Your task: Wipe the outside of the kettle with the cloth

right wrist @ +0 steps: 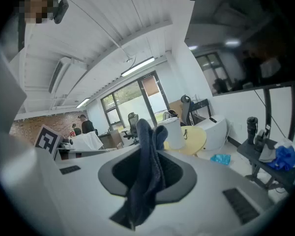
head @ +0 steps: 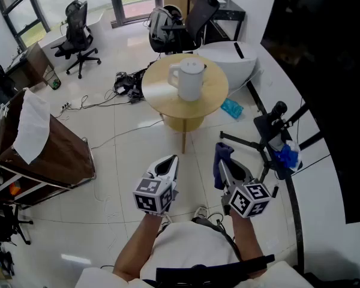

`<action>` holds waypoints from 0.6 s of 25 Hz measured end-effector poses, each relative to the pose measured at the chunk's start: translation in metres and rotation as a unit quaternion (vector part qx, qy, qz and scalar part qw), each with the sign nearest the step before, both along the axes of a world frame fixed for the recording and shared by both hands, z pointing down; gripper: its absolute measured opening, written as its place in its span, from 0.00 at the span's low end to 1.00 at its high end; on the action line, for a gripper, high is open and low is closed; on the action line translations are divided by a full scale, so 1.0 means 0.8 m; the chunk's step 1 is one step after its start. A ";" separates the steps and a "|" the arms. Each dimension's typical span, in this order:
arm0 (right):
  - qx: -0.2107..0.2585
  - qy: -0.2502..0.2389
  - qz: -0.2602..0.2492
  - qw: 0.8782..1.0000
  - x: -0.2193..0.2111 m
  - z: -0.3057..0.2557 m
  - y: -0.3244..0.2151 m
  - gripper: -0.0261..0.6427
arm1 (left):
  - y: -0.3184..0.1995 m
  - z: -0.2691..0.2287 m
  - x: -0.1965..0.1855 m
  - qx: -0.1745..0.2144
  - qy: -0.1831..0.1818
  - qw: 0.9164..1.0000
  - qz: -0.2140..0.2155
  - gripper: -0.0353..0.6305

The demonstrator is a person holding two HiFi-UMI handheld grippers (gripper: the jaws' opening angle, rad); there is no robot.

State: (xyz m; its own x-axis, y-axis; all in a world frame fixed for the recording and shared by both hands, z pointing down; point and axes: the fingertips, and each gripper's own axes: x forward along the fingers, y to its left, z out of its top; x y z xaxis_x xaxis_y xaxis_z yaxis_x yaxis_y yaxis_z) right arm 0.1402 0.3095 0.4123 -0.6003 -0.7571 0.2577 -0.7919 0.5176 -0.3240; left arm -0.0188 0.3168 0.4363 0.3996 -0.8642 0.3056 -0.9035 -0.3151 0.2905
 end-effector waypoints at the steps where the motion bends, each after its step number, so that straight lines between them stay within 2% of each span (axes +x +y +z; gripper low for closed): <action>1: 0.000 -0.001 0.001 1.000 0.007 0.000 -0.002 0.16 | -0.003 0.000 0.007 0.000 -0.001 1.000 0.001 0.05; 9: 0.001 -0.012 0.008 1.000 0.060 0.000 -0.024 0.16 | -0.027 -0.001 0.051 -0.003 -0.015 1.000 0.004 0.05; 15: -0.012 -0.017 -0.001 1.000 0.094 0.020 -0.034 0.16 | -0.038 0.015 0.064 -0.016 -0.028 0.999 -0.014 0.05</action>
State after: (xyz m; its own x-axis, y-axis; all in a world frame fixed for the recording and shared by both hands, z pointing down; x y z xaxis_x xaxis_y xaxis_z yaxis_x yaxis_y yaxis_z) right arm 0.2152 0.2826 0.4286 -0.6101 -0.7498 0.2561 -0.7796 0.5103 -0.3629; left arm 0.0323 0.2862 0.4481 0.3571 -0.8642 0.3545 -0.9270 -0.2813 0.2481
